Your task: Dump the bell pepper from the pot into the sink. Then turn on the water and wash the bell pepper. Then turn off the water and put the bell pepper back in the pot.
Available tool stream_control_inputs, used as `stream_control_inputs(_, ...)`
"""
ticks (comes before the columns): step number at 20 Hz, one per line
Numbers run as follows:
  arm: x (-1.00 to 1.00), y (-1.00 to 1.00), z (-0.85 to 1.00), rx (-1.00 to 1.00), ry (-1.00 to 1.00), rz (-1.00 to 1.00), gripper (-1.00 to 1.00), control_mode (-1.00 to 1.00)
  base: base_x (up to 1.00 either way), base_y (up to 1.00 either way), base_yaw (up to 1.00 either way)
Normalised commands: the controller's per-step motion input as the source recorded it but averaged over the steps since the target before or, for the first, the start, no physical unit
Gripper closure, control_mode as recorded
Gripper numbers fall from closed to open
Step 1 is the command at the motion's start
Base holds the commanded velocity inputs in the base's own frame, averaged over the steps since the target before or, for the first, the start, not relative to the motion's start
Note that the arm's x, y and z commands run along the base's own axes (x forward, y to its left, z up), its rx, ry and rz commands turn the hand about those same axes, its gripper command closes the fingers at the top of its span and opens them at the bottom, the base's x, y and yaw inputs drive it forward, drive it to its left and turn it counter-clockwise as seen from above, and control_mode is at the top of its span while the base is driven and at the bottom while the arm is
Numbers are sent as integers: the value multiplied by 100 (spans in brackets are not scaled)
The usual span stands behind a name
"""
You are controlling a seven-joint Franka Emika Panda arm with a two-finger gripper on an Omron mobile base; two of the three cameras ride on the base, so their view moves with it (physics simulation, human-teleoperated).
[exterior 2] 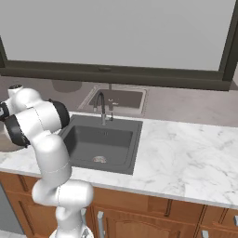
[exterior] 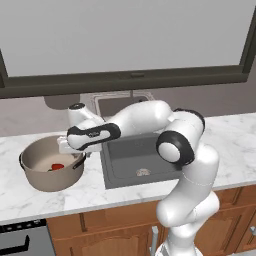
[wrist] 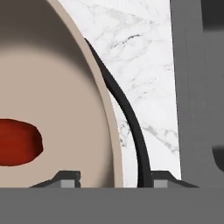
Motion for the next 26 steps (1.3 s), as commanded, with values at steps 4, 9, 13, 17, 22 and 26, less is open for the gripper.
stream_control_inputs(4,0,0,-17,0,-2,-4,100,-100,0,0,0)
stream_control_inputs(9,-6,-1,2,0,-7,-9,100,-100,0,0,0)
stream_control_inputs(13,-18,-23,47,12,-3,-13,100,-100,0,0,0)
stream_control_inputs(17,-17,-37,86,28,0,-16,100,-100,0,0,0)
stream_control_inputs(22,-12,-50,90,33,6,-16,100,-100,0,0,0)
stream_control_inputs(26,-13,-57,71,30,19,-14,100,-100,0,0,0)
